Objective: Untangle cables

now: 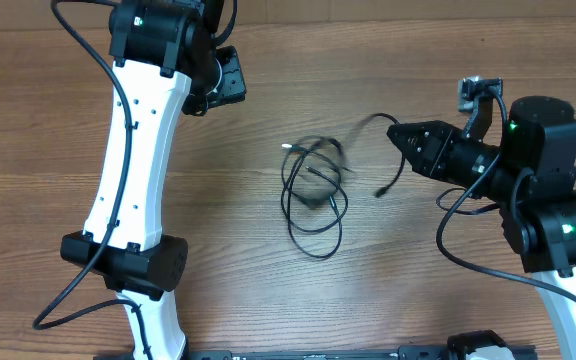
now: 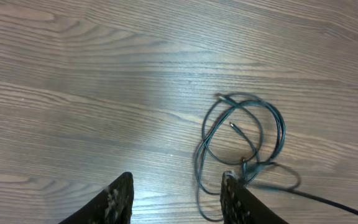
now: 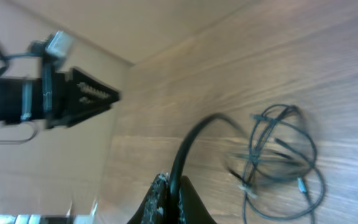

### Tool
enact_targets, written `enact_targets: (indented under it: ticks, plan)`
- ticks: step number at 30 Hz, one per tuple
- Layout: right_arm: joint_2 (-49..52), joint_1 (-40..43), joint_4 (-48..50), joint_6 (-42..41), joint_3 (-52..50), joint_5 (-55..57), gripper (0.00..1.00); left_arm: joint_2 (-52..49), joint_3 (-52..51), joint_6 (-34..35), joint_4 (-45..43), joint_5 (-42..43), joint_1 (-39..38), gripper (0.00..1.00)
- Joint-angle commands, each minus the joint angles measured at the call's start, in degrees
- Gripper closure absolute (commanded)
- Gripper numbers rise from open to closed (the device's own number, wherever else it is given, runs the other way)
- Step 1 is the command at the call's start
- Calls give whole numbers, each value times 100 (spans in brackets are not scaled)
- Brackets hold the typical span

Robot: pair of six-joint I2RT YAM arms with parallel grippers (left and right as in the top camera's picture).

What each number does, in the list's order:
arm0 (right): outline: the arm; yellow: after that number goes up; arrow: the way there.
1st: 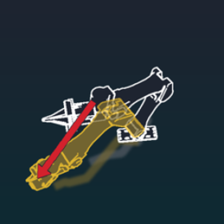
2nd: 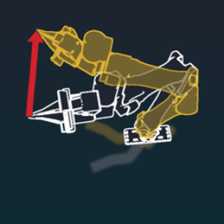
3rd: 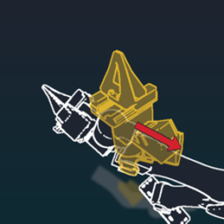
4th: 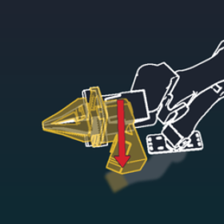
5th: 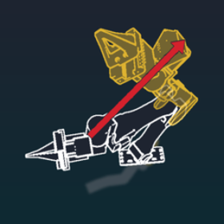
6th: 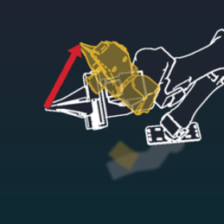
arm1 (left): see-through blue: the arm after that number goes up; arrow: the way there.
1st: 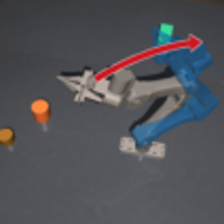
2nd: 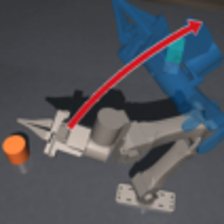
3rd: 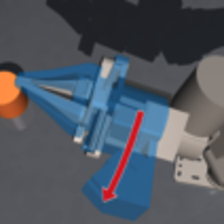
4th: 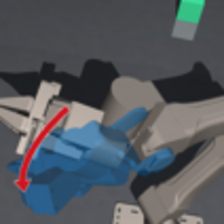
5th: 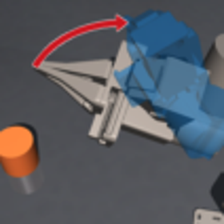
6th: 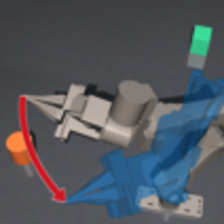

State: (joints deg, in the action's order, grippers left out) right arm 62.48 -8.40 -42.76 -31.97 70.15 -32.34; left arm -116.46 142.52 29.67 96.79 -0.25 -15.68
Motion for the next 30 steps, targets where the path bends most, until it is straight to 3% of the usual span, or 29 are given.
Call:
enact_targets:
  ticks: [1, 4, 6, 8, 12, 14, 16, 19, 24, 30]
  plan:
    - [68, -22, 0, -168, 107, -70, 96, -2, 7, -354, -2, 636, 33, 54]
    - [131, -22, 514, -179, 107, -1325, 96, -2, 7, -662, 0, 1040, 26, 47]
    - [129, -22, 1058, -487, 107, -1930, 96, -2, 7, -693, 0, 1038, 24, 30]
    - [111, -22, 1683, -1132, 109, -2251, 96, -2, 7, -697, 0, 1040, 24, 18]
    - [114, -22, 3530, -2544, 120, -2798, 96, -2, 7, -804, 0, 1318, 24, 11]
    - [114, -20, 5182, -3853, 133, -2881, 96, -4, 7, -876, 0, 1394, 24, 0]
    - [114, -22, 6164, -4492, 168, -2830, 96, -7, 7, -872, 0, 1384, 24, 0]
    - [125, -22, 6076, -4437, 170, -2776, 96, -7, 7, -984, 0, 1585, 24, 0]
    - [396, -22, 5254, -4461, 170, -2848, 96, -44, 7, -1749, 0, 3261, 20, 0]
    - [546, -28, 6039, -4977, 170, -3018, 96, -57, -68, -1792, 0, 3021, -162, 0]
